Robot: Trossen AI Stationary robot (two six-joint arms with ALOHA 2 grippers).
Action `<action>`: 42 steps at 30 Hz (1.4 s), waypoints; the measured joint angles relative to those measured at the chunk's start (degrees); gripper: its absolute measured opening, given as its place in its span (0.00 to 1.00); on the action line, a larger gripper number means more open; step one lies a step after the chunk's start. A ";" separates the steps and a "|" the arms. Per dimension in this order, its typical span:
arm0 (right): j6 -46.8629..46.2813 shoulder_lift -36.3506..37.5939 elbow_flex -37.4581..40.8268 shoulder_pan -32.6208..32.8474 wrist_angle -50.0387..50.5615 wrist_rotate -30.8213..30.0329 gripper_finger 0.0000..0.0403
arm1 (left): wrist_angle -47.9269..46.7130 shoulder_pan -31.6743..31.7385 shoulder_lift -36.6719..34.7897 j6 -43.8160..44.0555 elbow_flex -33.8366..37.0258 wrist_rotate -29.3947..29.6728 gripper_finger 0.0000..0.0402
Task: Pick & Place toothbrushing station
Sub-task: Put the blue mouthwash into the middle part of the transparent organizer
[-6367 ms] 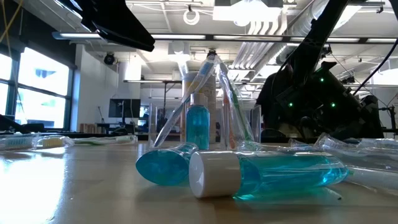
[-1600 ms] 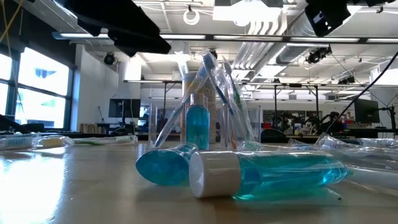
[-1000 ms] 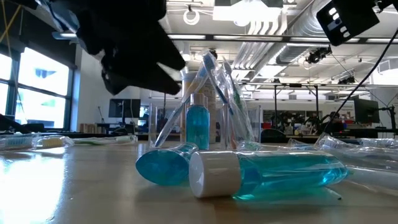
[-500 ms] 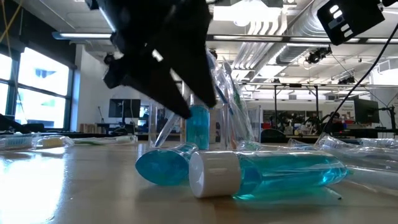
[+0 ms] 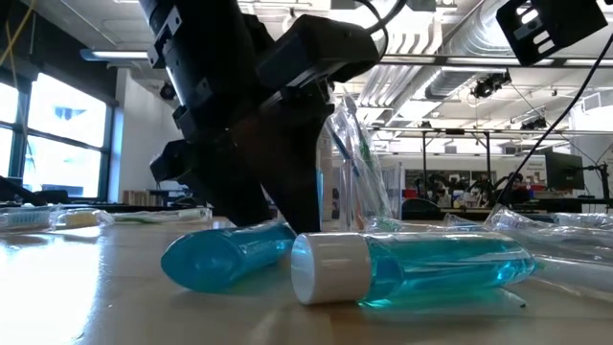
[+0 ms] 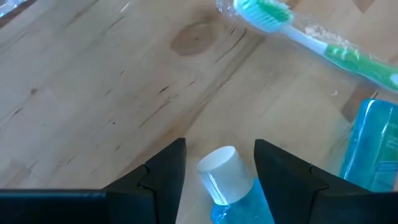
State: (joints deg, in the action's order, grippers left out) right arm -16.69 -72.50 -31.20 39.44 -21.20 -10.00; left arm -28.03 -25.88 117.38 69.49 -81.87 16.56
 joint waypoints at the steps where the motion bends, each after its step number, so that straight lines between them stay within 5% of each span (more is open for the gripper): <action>1: 0.00 -0.01 0.00 0.00 0.01 -0.02 0.58 | 0.00 -0.01 0.00 -0.03 0.00 0.05 0.46; 23: 0.00 -0.01 0.00 0.00 0.05 -0.07 0.58 | -5.41 -0.74 -0.13 4.35 -0.10 -7.15 0.45; 35: 0.00 -0.01 0.00 0.00 0.45 -0.09 0.58 | -7.38 -0.73 -0.11 3.19 0.09 -7.57 0.05; 42: -0.02 0.00 0.00 0.00 0.93 -0.42 0.58 | -6.84 -0.81 -0.07 1.57 0.11 -5.53 0.03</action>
State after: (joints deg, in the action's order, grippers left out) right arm -16.71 -72.50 -31.20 39.44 -20.27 -10.41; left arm -34.88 -26.70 117.32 71.06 -81.76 11.03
